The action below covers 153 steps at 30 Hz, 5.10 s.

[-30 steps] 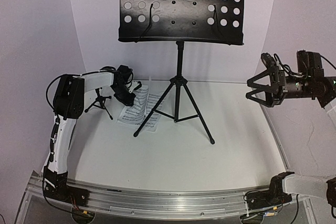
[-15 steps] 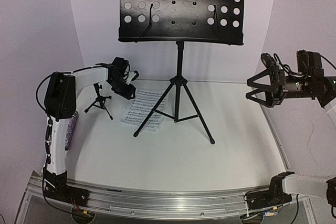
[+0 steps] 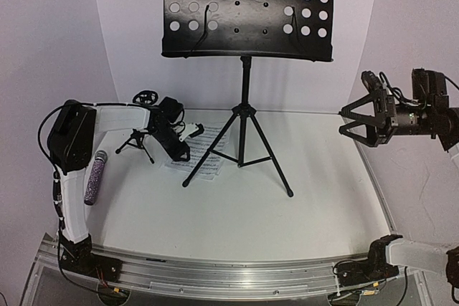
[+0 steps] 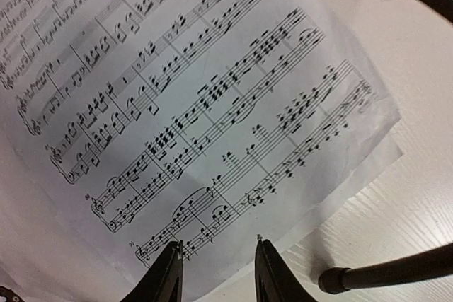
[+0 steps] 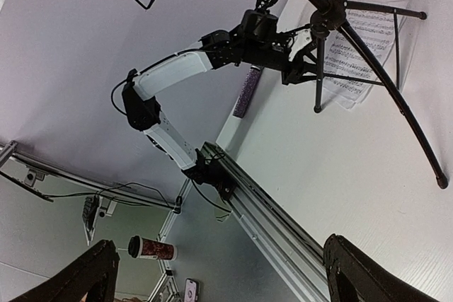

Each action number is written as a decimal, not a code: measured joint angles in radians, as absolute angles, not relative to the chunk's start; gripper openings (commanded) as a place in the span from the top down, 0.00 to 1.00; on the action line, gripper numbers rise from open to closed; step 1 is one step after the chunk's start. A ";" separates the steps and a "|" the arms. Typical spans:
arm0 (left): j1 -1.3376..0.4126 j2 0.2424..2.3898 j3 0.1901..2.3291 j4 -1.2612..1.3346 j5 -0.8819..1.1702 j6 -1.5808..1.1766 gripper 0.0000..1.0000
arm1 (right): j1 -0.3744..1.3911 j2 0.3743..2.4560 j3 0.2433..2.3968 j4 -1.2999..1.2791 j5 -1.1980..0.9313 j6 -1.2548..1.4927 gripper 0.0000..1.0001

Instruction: Pack up the instrument practice props

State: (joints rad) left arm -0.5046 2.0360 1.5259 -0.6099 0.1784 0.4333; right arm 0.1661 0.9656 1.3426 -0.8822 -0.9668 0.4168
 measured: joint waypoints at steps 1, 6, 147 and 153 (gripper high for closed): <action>-0.501 2.053 1.523 -0.611 0.175 0.421 0.66 | 0.166 0.964 1.343 -0.882 -0.967 0.417 0.02; -0.485 2.136 1.524 -0.611 0.186 0.328 0.65 | 0.166 0.963 1.343 -0.882 -0.963 0.421 0.02; -0.932 1.871 1.178 0.394 0.109 -0.287 1.00 | 0.577 1.545 1.111 0.192 -0.261 1.210 1.00; -0.931 1.874 1.187 0.383 0.114 -0.284 1.00 | 0.606 1.547 1.200 0.011 -0.177 0.859 1.00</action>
State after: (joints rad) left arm -0.9310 1.8742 1.1873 0.3834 0.1137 -0.2842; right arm 0.6061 1.5475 1.2001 0.0105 -0.1774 0.8592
